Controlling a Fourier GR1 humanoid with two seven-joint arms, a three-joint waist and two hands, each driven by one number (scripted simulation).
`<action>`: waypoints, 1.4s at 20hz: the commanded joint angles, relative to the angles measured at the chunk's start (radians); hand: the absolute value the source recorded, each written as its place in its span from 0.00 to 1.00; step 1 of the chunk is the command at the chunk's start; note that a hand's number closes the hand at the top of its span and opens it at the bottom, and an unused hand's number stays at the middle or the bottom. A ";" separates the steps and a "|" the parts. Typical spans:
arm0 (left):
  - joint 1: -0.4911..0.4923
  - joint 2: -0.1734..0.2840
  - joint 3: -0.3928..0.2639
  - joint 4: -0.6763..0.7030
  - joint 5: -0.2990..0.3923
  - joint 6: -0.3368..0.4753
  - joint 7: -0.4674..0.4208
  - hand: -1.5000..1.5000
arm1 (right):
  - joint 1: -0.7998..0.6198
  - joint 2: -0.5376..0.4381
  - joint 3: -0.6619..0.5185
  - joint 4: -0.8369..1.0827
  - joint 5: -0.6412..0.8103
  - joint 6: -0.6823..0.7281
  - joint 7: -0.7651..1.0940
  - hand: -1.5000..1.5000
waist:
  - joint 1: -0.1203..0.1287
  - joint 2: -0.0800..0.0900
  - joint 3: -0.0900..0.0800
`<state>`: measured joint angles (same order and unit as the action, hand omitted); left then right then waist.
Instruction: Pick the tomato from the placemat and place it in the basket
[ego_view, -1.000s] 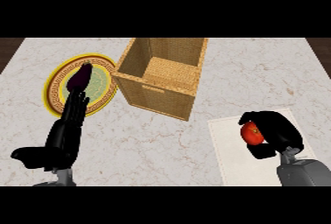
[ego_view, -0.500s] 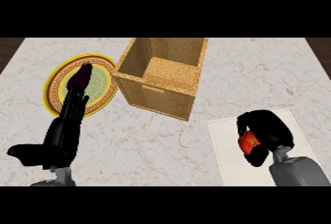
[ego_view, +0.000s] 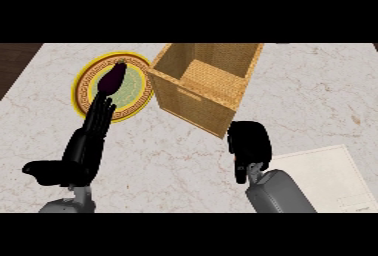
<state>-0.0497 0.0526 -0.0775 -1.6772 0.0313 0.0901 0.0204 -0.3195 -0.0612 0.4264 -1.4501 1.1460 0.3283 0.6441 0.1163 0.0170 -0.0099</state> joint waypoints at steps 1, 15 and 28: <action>-0.021 -0.012 -0.029 0.012 -0.007 -0.012 0.002 0.50 | -0.088 0.058 0.085 0.047 -0.003 -0.116 0.177 1.00 | 0.053 0.013 0.012; -0.078 -0.028 -0.048 0.048 -0.020 -0.008 0.019 0.50 | -0.468 0.061 0.260 -0.001 -0.103 -0.623 0.549 1.00 | 0.086 -0.007 0.008; -0.078 -0.016 -0.016 0.079 -0.018 0.002 0.019 0.50 | -0.679 0.061 0.265 0.087 -0.154 -0.673 0.803 1.00 | 0.036 -0.018 0.003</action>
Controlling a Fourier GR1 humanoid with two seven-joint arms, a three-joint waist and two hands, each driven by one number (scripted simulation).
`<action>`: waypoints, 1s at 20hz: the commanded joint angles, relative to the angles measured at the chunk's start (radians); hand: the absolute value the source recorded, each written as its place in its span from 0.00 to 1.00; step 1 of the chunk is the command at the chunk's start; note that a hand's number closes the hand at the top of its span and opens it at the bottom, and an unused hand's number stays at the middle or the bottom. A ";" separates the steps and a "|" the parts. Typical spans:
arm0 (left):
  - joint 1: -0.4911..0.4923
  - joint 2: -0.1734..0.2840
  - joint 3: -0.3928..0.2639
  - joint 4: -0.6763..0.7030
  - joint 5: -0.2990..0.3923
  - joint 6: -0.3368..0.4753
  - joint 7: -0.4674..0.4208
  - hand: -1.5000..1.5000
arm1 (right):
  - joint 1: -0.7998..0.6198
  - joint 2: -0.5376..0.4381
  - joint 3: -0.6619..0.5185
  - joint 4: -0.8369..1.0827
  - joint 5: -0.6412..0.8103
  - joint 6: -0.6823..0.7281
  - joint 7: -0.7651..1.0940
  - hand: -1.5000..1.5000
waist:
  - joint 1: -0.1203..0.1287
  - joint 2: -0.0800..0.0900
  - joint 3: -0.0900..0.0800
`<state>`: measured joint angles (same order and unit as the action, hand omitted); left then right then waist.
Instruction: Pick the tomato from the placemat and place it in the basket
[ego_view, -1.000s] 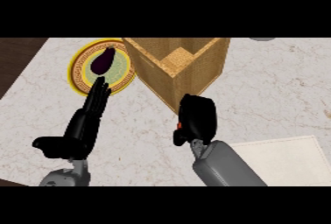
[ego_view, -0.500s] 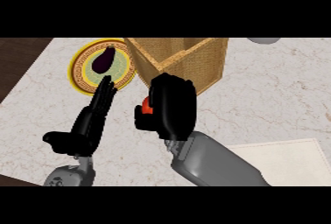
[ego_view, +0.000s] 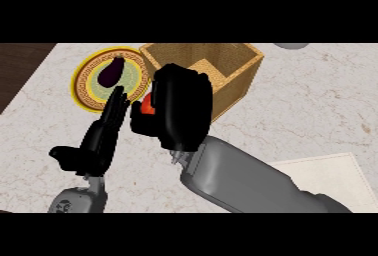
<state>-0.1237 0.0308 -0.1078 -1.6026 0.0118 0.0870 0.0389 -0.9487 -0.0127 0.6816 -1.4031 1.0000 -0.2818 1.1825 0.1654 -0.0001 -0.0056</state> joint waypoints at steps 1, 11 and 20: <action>-0.010 0.003 0.016 -0.001 0.006 0.007 0.015 0.50 | -0.077 0.012 0.003 0.053 -0.001 -0.041 0.283 1.00 | -0.029 -0.005 0.000; 0.054 0.007 0.033 0.019 0.002 0.015 -0.031 0.50 | -0.157 0.012 -0.022 0.179 -0.003 0.010 0.304 1.00 | -0.085 -0.007 0.001; 0.069 0.019 0.061 0.001 0.005 0.023 -0.047 0.50 | -0.165 0.012 -0.037 0.228 0.001 -0.022 0.304 1.00 | -0.112 -0.005 0.003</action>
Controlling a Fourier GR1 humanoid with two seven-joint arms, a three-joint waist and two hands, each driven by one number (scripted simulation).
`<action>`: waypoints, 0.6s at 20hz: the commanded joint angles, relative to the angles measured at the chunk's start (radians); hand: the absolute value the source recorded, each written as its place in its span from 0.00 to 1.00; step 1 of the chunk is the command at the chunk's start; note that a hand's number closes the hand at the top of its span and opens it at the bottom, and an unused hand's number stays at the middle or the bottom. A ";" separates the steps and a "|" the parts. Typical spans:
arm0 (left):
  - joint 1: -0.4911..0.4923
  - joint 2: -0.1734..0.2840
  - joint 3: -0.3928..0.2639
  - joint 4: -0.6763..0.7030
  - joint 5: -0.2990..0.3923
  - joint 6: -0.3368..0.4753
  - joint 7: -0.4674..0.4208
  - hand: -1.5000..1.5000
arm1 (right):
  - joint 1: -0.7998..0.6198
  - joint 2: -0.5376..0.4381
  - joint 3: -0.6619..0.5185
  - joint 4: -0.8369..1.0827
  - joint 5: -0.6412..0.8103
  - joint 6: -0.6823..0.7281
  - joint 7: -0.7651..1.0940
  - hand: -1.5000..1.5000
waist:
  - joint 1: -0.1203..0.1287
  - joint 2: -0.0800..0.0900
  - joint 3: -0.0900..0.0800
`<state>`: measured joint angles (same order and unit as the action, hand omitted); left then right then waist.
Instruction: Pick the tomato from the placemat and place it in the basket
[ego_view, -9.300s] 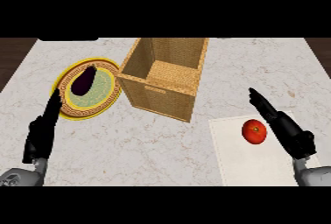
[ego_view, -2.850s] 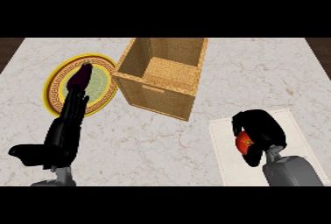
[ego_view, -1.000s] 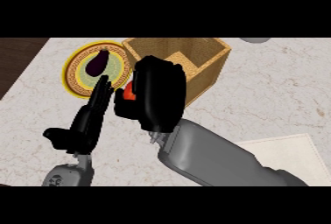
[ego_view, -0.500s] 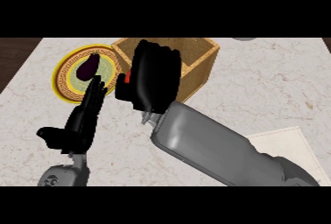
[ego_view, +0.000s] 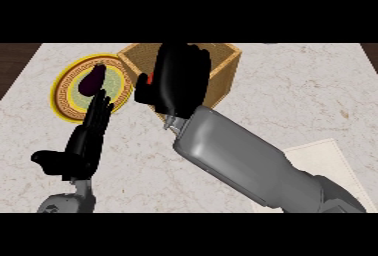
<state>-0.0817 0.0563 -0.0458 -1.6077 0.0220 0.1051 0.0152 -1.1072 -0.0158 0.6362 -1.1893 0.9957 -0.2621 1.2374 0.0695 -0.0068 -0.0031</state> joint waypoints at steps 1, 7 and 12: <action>0.014 0.001 -0.001 0.003 0.001 -0.009 -0.024 0.50 | -0.016 0.015 0.011 0.026 -0.009 -0.036 0.249 1.00 | -0.012 0.002 0.000; 0.010 -0.005 0.003 -0.030 -0.002 0.012 0.003 0.50 | 0.044 0.015 0.069 0.065 -0.023 -0.054 0.250 1.00 | -0.016 0.005 0.001; 0.007 0.004 0.025 -0.002 0.011 0.001 -0.022 0.50 | 0.049 0.015 0.072 0.059 -0.046 -0.032 0.249 1.00 | -0.034 0.005 0.001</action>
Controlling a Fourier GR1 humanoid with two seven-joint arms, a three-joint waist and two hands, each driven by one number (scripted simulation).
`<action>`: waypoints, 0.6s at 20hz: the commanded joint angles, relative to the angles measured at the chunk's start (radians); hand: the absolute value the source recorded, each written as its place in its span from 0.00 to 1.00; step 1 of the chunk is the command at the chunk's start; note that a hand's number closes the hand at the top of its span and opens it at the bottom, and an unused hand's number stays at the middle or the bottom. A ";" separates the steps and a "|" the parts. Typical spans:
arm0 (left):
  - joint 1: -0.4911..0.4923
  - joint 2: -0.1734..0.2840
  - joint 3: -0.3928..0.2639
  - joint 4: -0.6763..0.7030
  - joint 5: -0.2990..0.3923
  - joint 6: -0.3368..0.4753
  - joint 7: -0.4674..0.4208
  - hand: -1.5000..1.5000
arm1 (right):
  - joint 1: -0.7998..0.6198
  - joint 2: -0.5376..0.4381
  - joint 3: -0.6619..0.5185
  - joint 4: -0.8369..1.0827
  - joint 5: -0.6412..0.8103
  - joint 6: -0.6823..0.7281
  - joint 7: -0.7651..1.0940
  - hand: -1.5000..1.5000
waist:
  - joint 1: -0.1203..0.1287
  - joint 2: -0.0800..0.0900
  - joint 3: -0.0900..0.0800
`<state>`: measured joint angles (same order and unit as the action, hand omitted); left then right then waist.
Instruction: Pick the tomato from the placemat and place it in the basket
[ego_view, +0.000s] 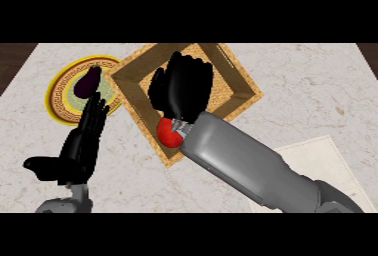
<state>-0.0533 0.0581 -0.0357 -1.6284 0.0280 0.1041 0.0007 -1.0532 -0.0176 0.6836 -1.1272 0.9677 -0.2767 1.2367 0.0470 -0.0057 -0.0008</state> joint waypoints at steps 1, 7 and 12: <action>-0.038 -0.001 0.009 -0.001 0.002 0.011 0.031 0.50 | 0.011 0.017 0.014 0.035 -0.023 -0.045 0.223 1.00 | -0.012 0.007 0.000; 0.037 0.014 0.021 -0.023 0.011 -0.006 -0.003 0.50 | 0.123 0.017 0.026 0.033 0.030 -0.162 0.189 1.00 | -0.022 0.005 0.000; 0.077 -0.012 -0.020 -0.076 -0.011 0.012 0.008 0.50 | 0.122 0.017 0.008 0.033 0.020 -0.210 0.193 1.00 | -0.008 0.003 0.001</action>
<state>-0.0275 0.0500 -0.0465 -1.6677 0.0195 0.1151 0.0173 -0.9521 -0.0185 0.6976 -1.0975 0.9740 -0.3764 1.2055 0.0360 -0.0046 0.0002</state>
